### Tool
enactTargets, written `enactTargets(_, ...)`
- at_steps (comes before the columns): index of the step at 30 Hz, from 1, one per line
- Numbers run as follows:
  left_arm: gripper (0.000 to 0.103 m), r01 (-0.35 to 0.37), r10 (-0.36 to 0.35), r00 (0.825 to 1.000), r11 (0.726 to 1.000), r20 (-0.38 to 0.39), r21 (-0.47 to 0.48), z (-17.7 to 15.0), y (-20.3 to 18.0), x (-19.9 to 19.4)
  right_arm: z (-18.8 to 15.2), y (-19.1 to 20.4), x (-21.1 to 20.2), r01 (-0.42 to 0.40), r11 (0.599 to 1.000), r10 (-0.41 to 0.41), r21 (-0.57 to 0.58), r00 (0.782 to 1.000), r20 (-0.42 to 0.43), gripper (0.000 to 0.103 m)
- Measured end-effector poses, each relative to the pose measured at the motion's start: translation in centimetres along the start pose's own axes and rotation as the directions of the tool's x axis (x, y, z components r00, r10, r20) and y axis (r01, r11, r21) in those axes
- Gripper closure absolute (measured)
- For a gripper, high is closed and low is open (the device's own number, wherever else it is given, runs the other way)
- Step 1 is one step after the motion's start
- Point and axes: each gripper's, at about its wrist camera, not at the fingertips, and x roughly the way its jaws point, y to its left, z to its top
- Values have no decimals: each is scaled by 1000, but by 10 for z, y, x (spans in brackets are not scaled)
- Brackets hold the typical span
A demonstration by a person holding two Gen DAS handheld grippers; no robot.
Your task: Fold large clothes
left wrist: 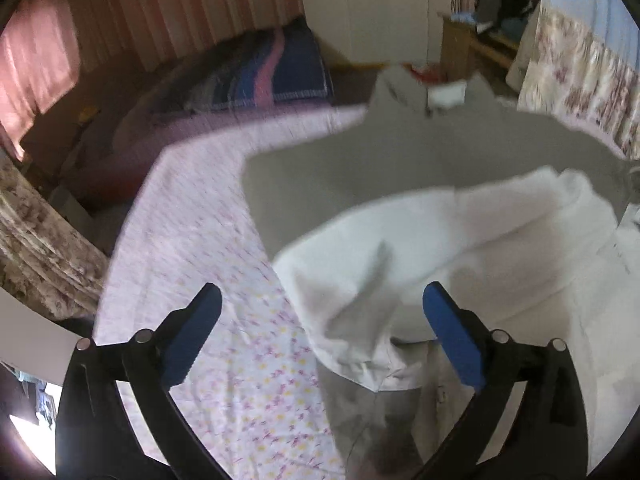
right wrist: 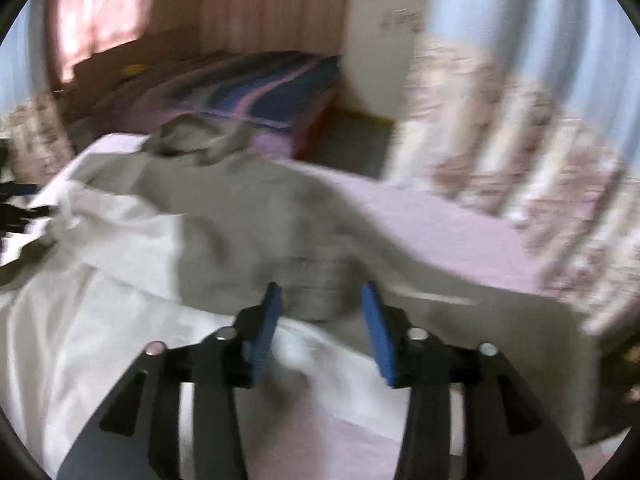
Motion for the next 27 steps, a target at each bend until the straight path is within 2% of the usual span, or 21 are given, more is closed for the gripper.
enactTargets(2,3,6,-6,1000,1000,20,-15,6,4,-14,-7,-36,-13,117,993,-117,22,993,-34,54)
enactTargets(5,3,35,-34,999,999,34,-33,12,9,-24,-22,-77,-22,195,980,-188,45,974,-124,51)
enactTargets(8,3,20,-19,999,1000,35,-20,11,5,-28,-43,-115,-40,310,951,-299,24,934,-196,43)
enactTargets(9,3,14,-13,999,1000,34,-14,11,3,-28,-48,-123,-45,319,947,-306,32,929,-208,39)
enactTargets(13,3,26,-26,999,1000,21,-6,8,-4,-24,-73,-140,-61,286,956,-258,65,925,-278,34)
enactTargets(17,3,27,-28,1000,999,9,24,6,-18,-21,-98,-140,-70,217,969,-178,118,945,-275,34)
enactTargets(19,3,14,-15,1000,999,11,51,6,-25,-22,-110,-136,-68,195,970,-148,143,947,-284,34)
enactTargets(26,3,-29,25,999,990,30,141,1,-38,-30,-147,-108,-67,211,973,-173,90,935,-310,34)
enactTargets(27,3,-33,29,999,988,30,149,1,-39,-30,-149,-105,-65,206,975,-171,81,934,-314,37)
